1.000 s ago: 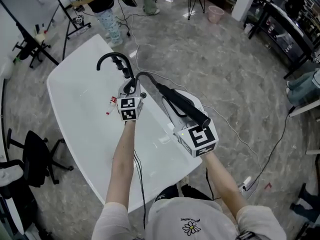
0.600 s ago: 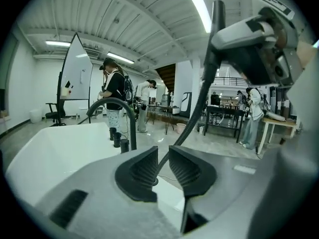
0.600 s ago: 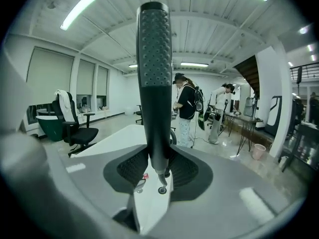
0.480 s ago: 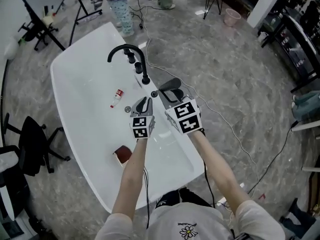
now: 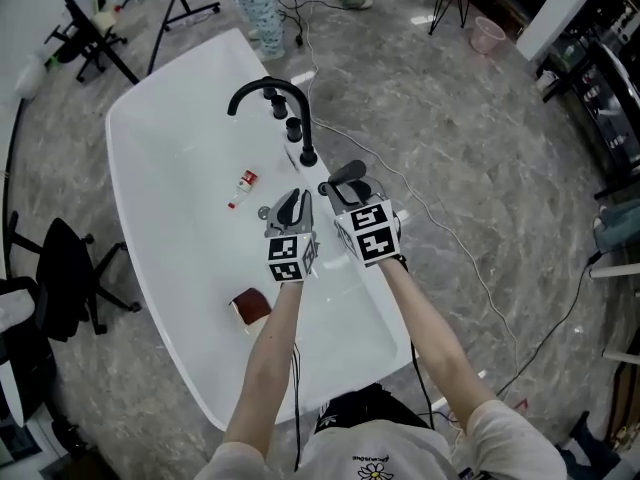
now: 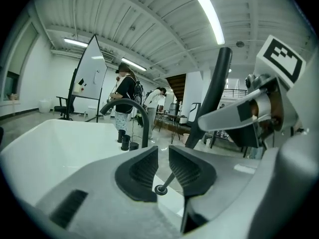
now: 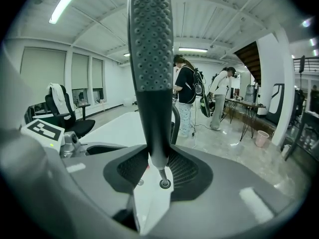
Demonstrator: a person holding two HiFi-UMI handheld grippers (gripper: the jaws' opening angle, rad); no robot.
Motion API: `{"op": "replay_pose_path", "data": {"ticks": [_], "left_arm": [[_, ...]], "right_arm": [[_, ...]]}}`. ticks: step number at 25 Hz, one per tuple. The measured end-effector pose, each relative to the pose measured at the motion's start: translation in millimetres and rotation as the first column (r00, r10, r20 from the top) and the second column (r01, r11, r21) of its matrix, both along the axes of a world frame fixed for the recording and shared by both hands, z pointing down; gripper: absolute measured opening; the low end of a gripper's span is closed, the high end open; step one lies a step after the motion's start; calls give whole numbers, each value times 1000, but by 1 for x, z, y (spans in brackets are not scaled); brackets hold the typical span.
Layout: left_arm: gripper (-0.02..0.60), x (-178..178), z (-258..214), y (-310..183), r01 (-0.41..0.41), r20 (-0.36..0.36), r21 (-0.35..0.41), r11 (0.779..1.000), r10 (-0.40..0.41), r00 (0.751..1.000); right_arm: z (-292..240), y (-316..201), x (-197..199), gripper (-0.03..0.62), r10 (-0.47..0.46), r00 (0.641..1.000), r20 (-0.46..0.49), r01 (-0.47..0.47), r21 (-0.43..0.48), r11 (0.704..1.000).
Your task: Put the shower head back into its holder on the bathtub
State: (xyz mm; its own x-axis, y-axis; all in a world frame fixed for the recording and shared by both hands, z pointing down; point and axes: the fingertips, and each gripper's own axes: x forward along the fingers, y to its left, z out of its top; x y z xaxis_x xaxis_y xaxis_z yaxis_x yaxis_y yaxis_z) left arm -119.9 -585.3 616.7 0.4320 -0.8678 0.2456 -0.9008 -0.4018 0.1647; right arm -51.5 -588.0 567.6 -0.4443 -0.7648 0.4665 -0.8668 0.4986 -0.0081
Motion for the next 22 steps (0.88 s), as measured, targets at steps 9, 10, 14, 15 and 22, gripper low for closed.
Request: {"op": "replay_pose_path", "data": {"ticks": [9, 10, 14, 15, 22], "left_arm": [[52, -11, 28, -16, 26, -54, -2, 1000, -26, 998], [50, -12, 34, -17, 31, -63, -11, 999, -31, 998], [-5, -20, 59, -13, 44, -87, -45, 998, -47, 995], [-5, -22, 64, -13, 44, -87, -51, 998, -48, 995], [-5, -39, 94, -10, 58, -94, -83, 995, -66, 993]], "right_arm": [[74, -31, -19, 137, -14, 998, -53, 11, -53, 999], [84, -33, -21, 137, -20, 997, -69, 16, -64, 998], [119, -40, -25, 137, -22, 994, -108, 12, -94, 996], [125, -42, -25, 137, -16, 994, -109, 5, -96, 995], [173, -61, -25, 137, -5, 988, -153, -18, -144, 989]]}}
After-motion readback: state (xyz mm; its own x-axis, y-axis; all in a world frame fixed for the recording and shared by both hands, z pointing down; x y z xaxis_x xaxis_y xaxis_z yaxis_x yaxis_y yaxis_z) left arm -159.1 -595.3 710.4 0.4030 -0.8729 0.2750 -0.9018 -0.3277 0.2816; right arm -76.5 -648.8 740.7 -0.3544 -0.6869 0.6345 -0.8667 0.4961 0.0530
